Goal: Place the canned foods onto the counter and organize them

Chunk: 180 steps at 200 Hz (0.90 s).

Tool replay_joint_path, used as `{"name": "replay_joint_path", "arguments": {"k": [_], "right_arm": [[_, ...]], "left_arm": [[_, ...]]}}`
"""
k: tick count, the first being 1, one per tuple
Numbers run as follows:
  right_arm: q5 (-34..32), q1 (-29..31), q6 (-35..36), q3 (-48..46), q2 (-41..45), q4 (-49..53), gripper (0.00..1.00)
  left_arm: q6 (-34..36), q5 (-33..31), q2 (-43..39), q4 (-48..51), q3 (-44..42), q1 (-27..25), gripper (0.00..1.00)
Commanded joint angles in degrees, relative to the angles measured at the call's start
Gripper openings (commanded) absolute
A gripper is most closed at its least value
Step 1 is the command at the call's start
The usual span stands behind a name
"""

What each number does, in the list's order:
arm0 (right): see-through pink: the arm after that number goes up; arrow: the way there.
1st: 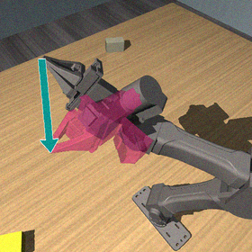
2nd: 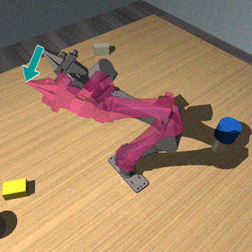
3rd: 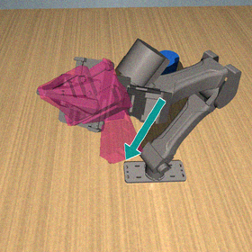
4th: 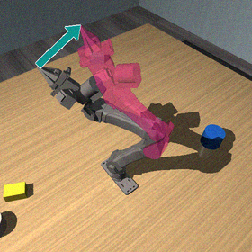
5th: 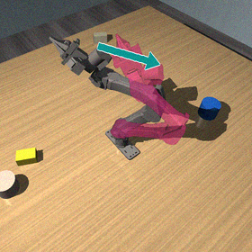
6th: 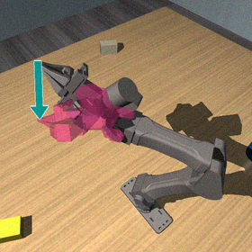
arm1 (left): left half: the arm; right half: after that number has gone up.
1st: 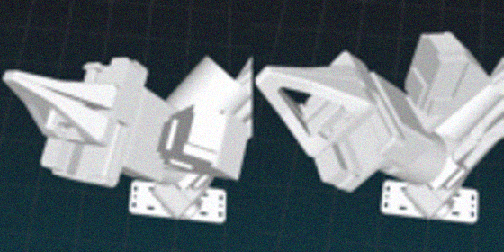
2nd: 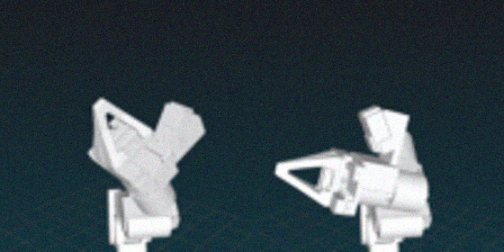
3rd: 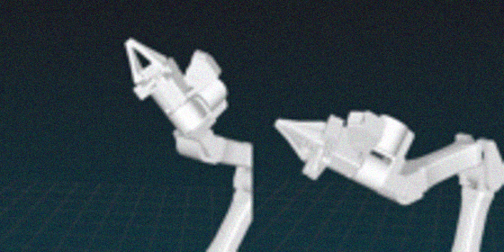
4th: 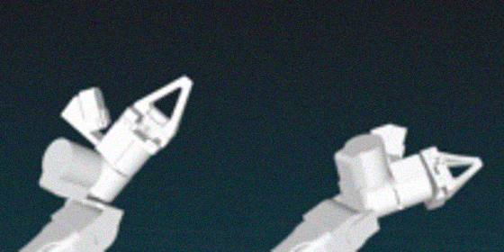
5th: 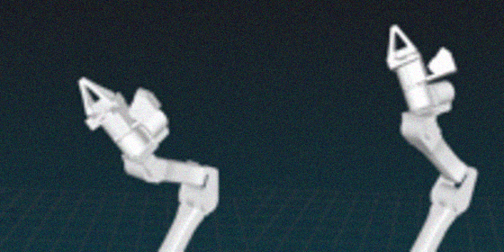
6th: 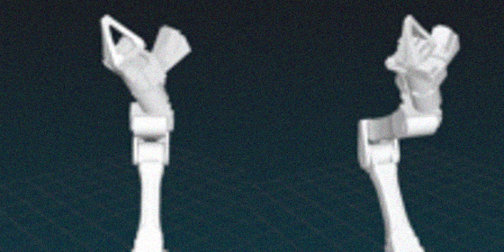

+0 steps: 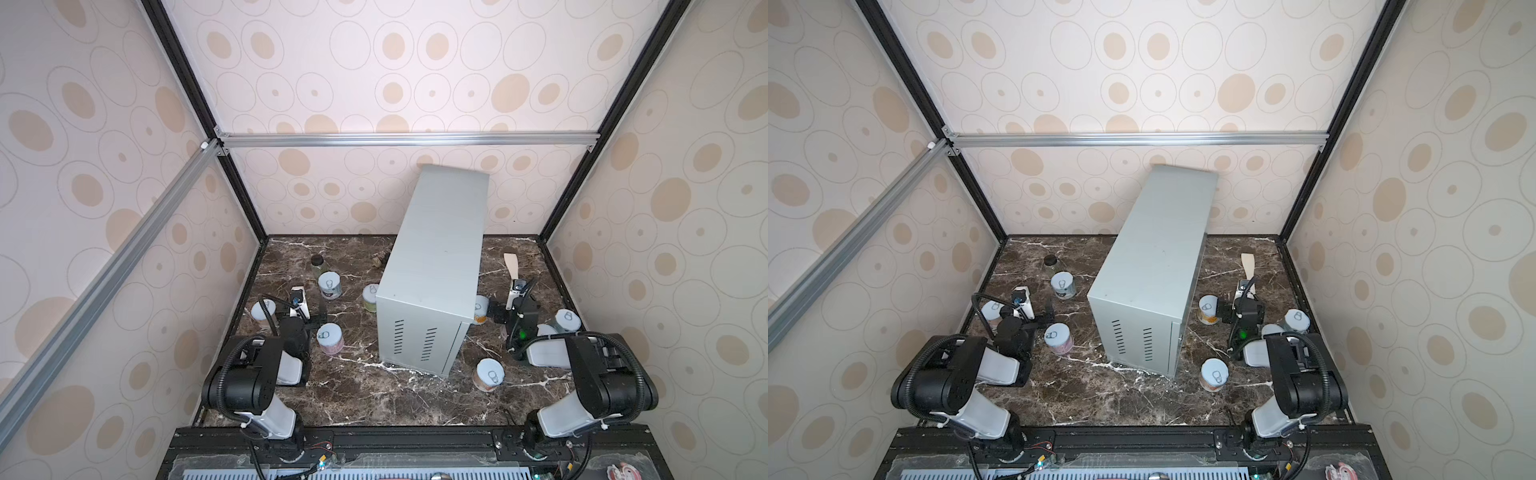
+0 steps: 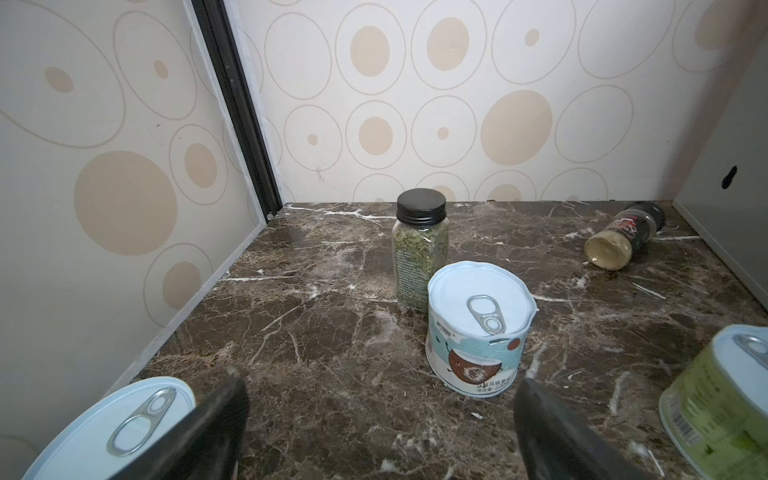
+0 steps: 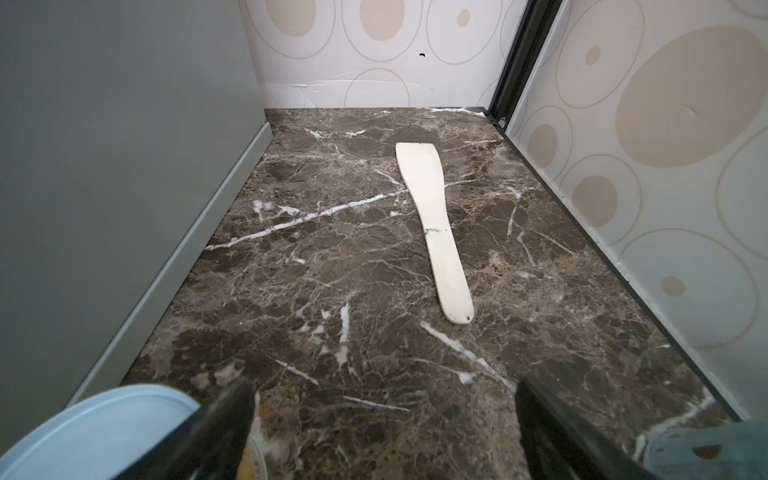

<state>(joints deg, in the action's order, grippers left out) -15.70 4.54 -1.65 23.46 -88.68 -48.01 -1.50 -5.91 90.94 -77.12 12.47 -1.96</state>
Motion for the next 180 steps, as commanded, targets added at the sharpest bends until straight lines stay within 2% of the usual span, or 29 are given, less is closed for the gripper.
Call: {"name": "replay_joint_path", "arguments": {"k": [1, 180], "right_arm": [[-0.8, 0.3, 0.5, -0.4, 0.3, -0.1, 1.0], [-0.6, 0.3, 0.2, -0.3, 0.4, 0.0, 1.0]], "left_arm": [[1.0, 0.6, -0.3, -0.7, 0.5, 0.3, 0.99], [0.7, 0.9, -0.3, 0.0, 0.7, 0.5, 0.99]]}}
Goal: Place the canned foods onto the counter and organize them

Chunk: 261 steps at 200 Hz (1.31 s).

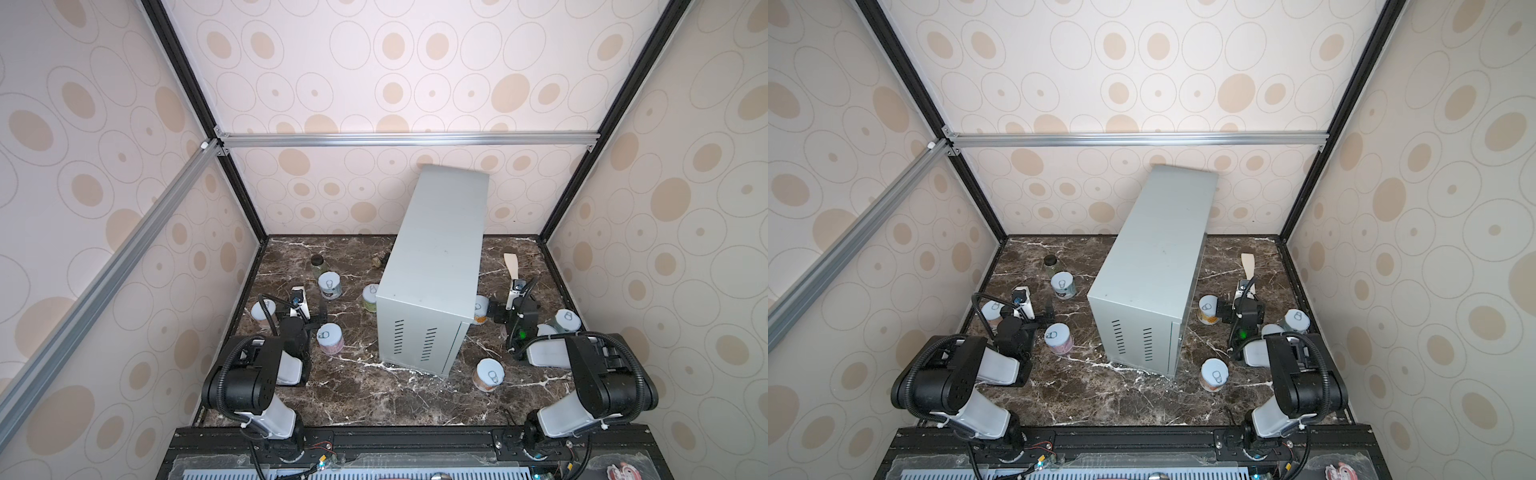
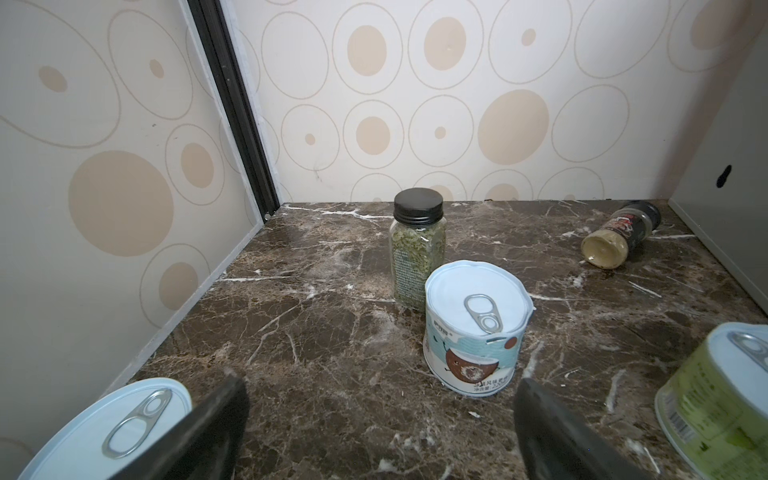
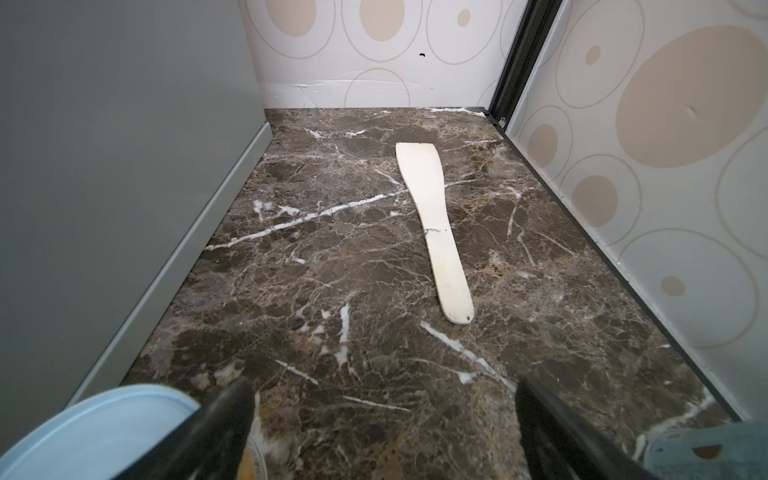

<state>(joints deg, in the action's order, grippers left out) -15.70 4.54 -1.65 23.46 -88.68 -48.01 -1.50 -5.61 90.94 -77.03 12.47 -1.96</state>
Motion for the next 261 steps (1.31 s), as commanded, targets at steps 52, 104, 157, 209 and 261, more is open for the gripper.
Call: {"name": "replay_joint_path", "arguments": {"k": [52, 104, 157, 209, 261], "right_arm": [[-4.7, 0.3, -2.3, 2.1, 10.3, 13.8, 1.0], [-5.4, 0.3, -11.4, 12.1, 24.0, 46.4, 1.0], [5.6, 0.3, -17.2, 15.7, 39.1, 66.7, 1.0], [15.4, 0.3, -20.1, 16.1, 42.4, 76.0, 1.0], [21.8, 0.2, -22.3, 14.7, 33.1, 69.6, 1.0]], "left_arm": [[-1.0, -4.9, -6.5, 15.6, 6.6, 0.5, 0.99], [-8.4, -5.2, -19.7, 42.1, 17.7, 0.7, 0.99], [-15.2, -0.3, -34.3, 61.3, 24.6, 0.6, 0.99], [-23.8, 3.8, -36.5, 82.6, 29.9, 0.3, 0.99], [-27.4, -1.5, -30.0, 83.2, 27.6, -8.2, 0.99]]}}
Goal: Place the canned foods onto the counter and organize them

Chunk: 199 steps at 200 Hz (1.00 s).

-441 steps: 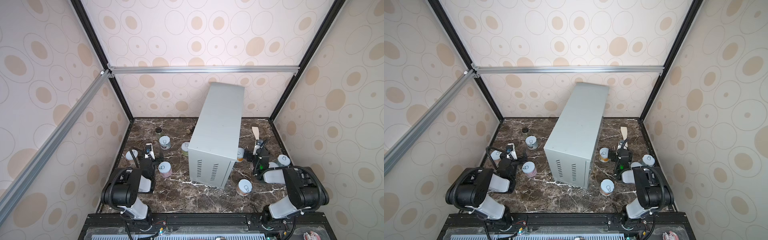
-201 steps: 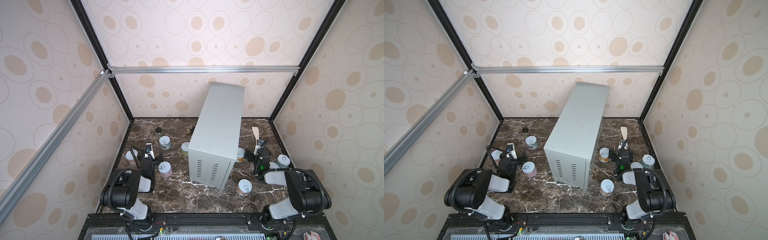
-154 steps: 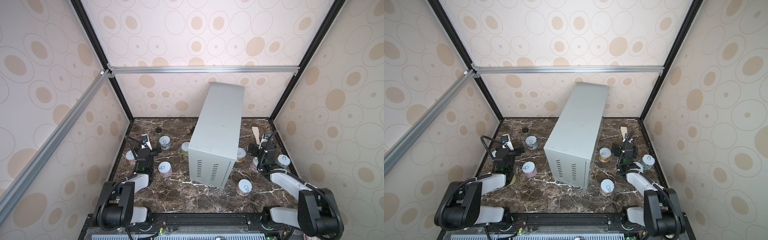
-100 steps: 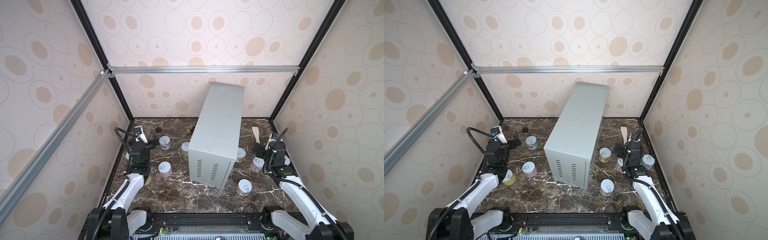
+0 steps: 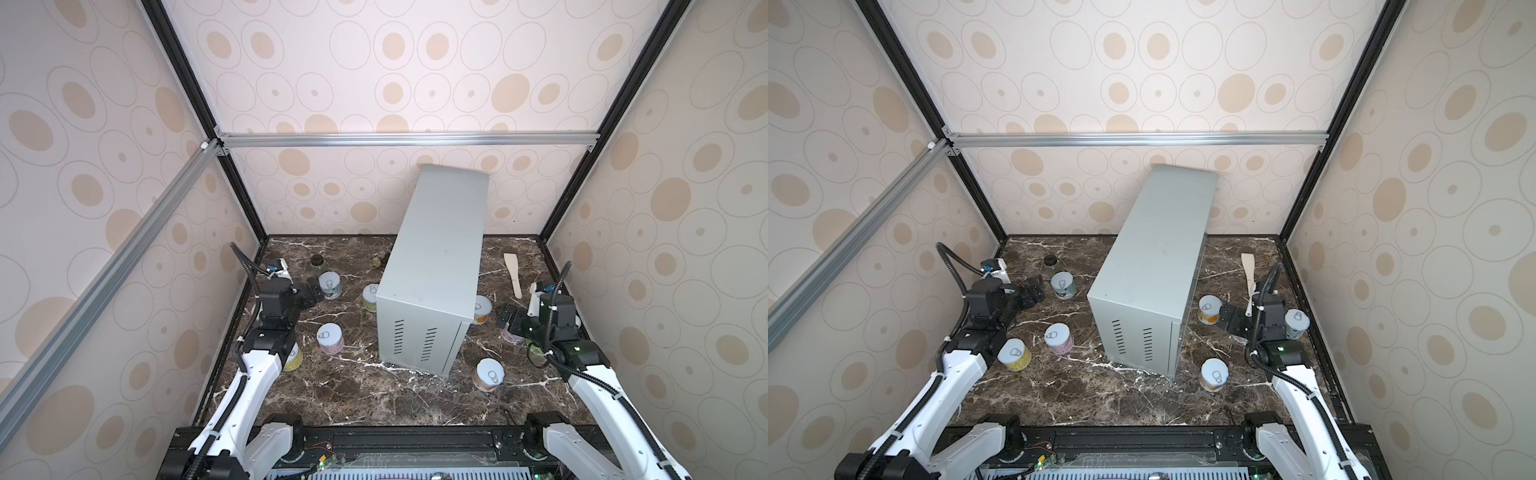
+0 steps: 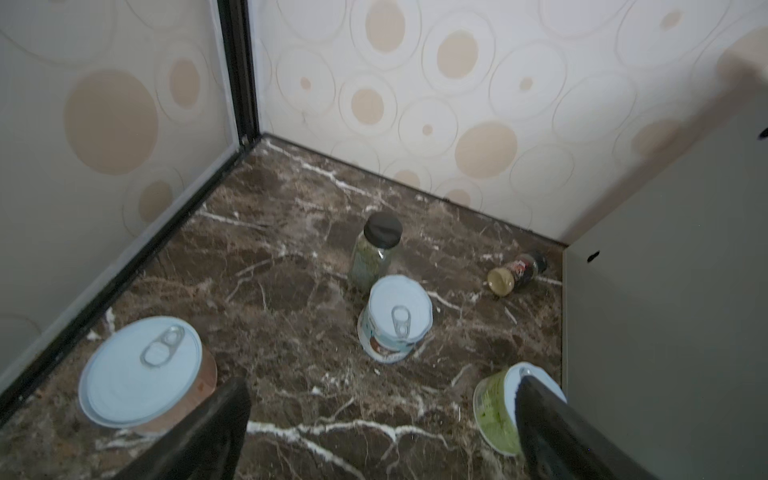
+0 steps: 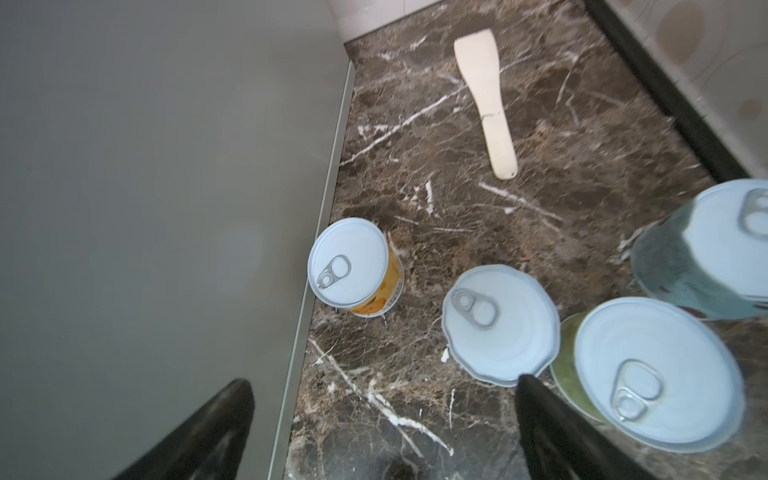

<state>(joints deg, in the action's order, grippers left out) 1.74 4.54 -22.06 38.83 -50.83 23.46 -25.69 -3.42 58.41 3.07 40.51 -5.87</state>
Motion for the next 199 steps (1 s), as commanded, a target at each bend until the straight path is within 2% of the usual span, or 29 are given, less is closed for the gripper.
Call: {"name": "replay_joint_path", "arguments": {"k": [1, 38, 89, 111, 158, 199], "right_arm": [[4.4, 0.2, -1.9, -0.6, -5.1, -2.0, 1.0], [5.4, 0.3, -1.2, 2.6, -15.8, -4.8, 1.0], [3.8, 0.4, -1.2, 5.2, -25.0, -8.6, 1.0], [3.7, 1.2, -0.9, 6.8, -28.3, -9.8, 1.0], [2.7, 3.0, 0.3, 9.7, -33.8, -10.9, 1.0], [0.0, 3.3, 0.9, 10.9, -33.2, -9.1, 1.0]], "left_arm": [[-3.2, -3.9, 2.7, 3.0, -0.4, -4.6, 0.99], [-5.8, -11.0, 6.3, -1.5, -0.9, -10.2, 0.99], [-7.1, -15.2, 13.4, -11.7, -2.4, -16.2, 0.99], [-6.0, -17.0, 15.9, -14.6, -2.0, -17.3, 0.99], [-5.4, -16.3, 17.7, -21.0, -4.6, -17.5, 0.99], [-4.5, -16.2, 16.7, -23.3, -6.4, -17.5, 0.99]]}}
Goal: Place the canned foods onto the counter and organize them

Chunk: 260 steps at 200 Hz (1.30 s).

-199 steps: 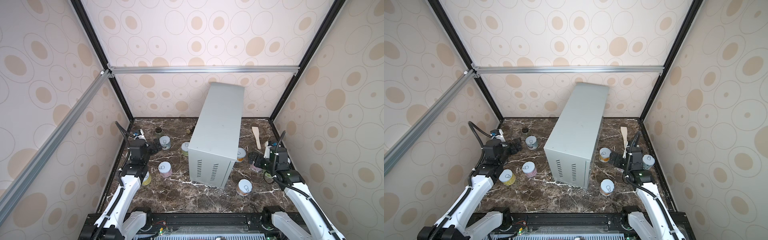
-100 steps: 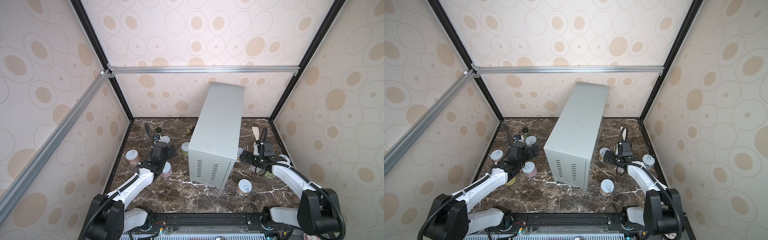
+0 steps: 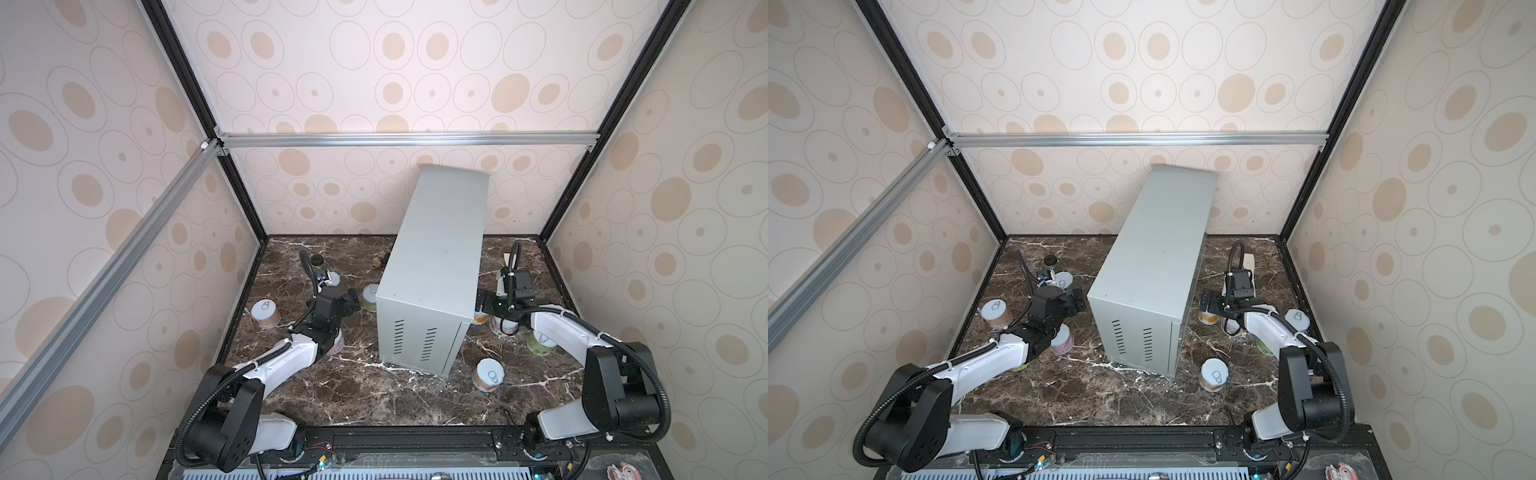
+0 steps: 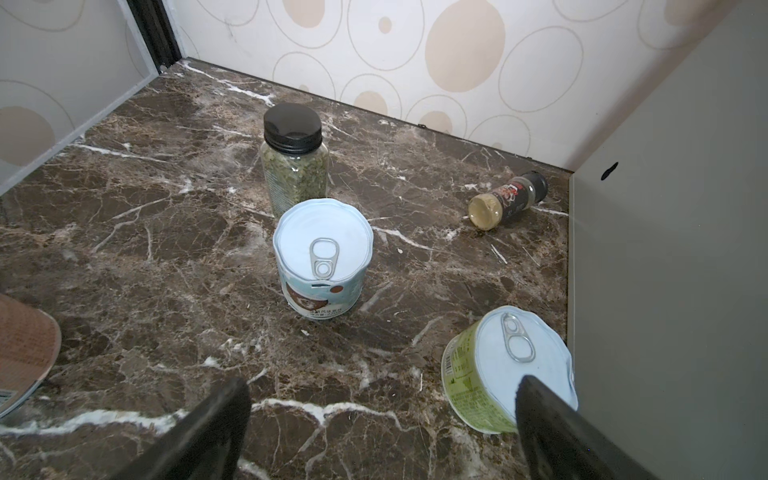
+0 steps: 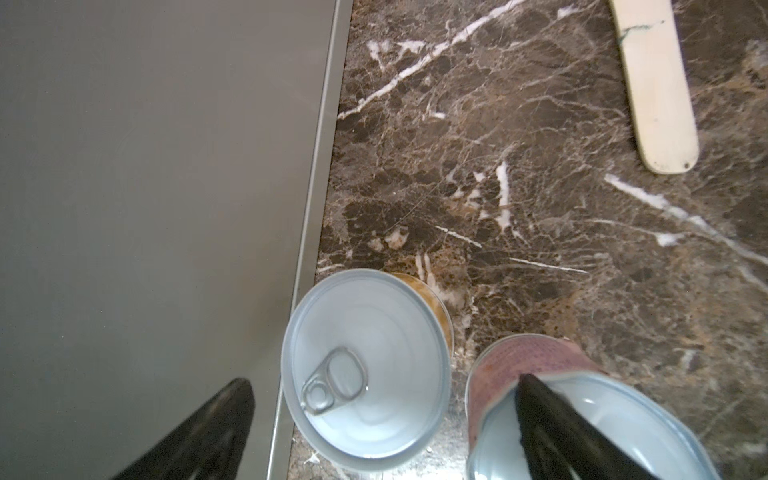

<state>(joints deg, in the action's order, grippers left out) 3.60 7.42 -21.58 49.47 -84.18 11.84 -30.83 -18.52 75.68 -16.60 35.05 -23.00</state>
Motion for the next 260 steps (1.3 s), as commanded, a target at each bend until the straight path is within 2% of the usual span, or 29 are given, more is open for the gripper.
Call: {"name": "replay_joint_path", "arguments": {"k": [1, 32, 57, 64, 133, 195, 260], "right_arm": [[-1.9, 0.4, 0.4, 0.2, 0.3, 2.5, 1.0], [-3.6, 0.4, -0.2, -0.8, 3.7, 3.3, 1.0], [-2.4, 0.4, 0.3, 0.1, 6.0, 4.6, 0.83], [-2.1, 0.4, 0.4, 0.9, 6.1, 5.3, 0.81], [0.7, 1.0, 1.7, 7.2, -2.1, 6.8, 0.97], [-1.2, 2.9, 2.8, 9.7, -10.1, 6.0, 0.98], [-6.9, 4.1, 3.6, 7.8, -11.5, 5.8, 0.95]], "left_arm": [[0.6, -1.1, -0.5, -3.7, -1.0, -0.4, 0.99], [0.8, -0.8, -1.2, -4.9, -1.9, -0.4, 0.99], [0.9, -1.0, -1.7, -5.7, -2.7, -0.4, 0.99], [0.9, -1.0, -1.7, -5.8, -2.9, -0.4, 0.99], [1.1, -0.7, -1.9, -6.2, -3.7, -0.4, 0.99], [1.2, -0.5, -1.9, -7.0, -4.3, -0.4, 0.99], [1.3, -0.3, -2.3, -7.6, -4.8, -0.4, 0.99]]}}
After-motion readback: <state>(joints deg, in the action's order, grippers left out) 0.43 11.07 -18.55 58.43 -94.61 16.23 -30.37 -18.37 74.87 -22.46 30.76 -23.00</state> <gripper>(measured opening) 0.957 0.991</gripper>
